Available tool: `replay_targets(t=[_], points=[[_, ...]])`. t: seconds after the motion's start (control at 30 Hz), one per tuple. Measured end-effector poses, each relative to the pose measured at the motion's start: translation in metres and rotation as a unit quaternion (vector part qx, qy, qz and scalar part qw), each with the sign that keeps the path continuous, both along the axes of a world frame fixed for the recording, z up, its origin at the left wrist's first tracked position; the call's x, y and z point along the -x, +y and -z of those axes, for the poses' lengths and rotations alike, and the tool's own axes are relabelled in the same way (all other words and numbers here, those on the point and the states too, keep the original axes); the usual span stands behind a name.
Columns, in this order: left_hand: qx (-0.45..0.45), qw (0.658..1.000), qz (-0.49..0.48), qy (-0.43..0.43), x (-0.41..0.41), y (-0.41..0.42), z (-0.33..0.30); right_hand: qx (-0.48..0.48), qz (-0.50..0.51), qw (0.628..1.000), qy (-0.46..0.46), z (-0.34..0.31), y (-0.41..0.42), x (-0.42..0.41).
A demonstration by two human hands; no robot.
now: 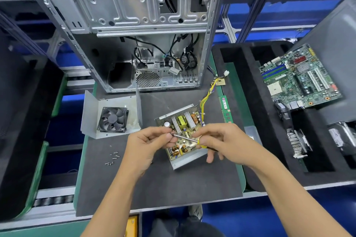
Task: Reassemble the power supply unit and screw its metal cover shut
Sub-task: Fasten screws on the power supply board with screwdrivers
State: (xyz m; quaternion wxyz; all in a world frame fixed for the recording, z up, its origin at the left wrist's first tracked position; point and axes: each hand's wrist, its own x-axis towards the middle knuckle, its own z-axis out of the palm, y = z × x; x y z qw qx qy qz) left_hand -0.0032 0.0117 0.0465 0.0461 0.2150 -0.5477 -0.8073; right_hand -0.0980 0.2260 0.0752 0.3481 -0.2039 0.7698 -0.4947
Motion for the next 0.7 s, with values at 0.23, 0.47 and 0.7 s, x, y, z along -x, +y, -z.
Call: replay_targets(t=[0.23,0.47,0.7], points=[[-0.014,0.998,-0.056,0.001,0.001,-0.004,0.016,-0.018,0.167,0.986,-0.01,0.034,0.033,-0.008],[-0.01,0.999,-0.039,0.005,0.004,0.003,0.023,-0.291,0.272,0.897,0.191,0.091,0.043,-0.017],[0.014,1.0,-0.026,-0.004,0.008,0.01,0.023,-0.2,0.388,0.879,0.193,0.098,0.056,-0.03]])
